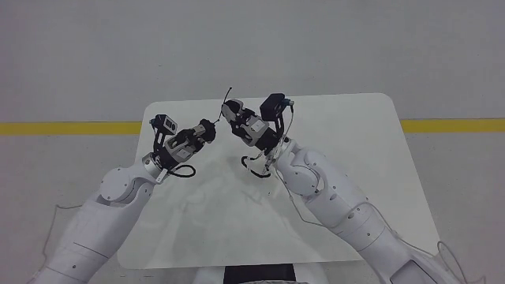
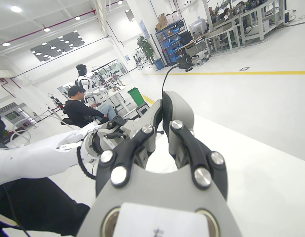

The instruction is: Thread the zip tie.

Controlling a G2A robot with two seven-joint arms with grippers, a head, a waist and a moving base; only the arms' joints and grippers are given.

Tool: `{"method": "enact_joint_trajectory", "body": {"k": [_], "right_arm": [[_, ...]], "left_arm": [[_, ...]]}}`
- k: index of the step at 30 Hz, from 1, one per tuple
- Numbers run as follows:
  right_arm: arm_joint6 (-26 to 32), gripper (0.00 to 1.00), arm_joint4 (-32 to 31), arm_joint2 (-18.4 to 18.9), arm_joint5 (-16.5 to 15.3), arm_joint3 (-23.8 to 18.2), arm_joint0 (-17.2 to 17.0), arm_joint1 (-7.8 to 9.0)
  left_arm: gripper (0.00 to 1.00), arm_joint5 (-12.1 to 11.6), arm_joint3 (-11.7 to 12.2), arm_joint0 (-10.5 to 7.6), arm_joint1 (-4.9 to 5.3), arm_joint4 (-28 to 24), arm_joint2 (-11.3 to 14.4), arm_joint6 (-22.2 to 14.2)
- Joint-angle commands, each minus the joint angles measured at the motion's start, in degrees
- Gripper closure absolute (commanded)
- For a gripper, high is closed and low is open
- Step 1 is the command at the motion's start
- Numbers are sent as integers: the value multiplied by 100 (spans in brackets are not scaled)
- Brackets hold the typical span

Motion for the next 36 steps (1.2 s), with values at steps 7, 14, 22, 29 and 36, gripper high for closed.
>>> {"method": "enact_joint_trajectory", "body": {"k": [7, 14, 22, 29, 36], "right_arm": [[39, 100, 32, -25, 0, 13, 2, 5], [51, 100, 39, -34, 0, 42, -6, 9], [78, 100, 50, -45, 0, 57, -6, 7], [80, 100, 60, -67, 0, 54, 3, 2], [89, 100, 99, -56, 0, 86, -23, -8]], "left_arm": [[100, 0, 0, 0, 0, 0, 0, 0], [100, 0, 0, 0, 0, 0, 0, 0], [100, 0, 0, 0, 0, 0, 0, 0], [100, 48, -56, 4, -21, 39, 22, 126], [100, 58, -68, 21, -54, 26, -4, 123]]}}
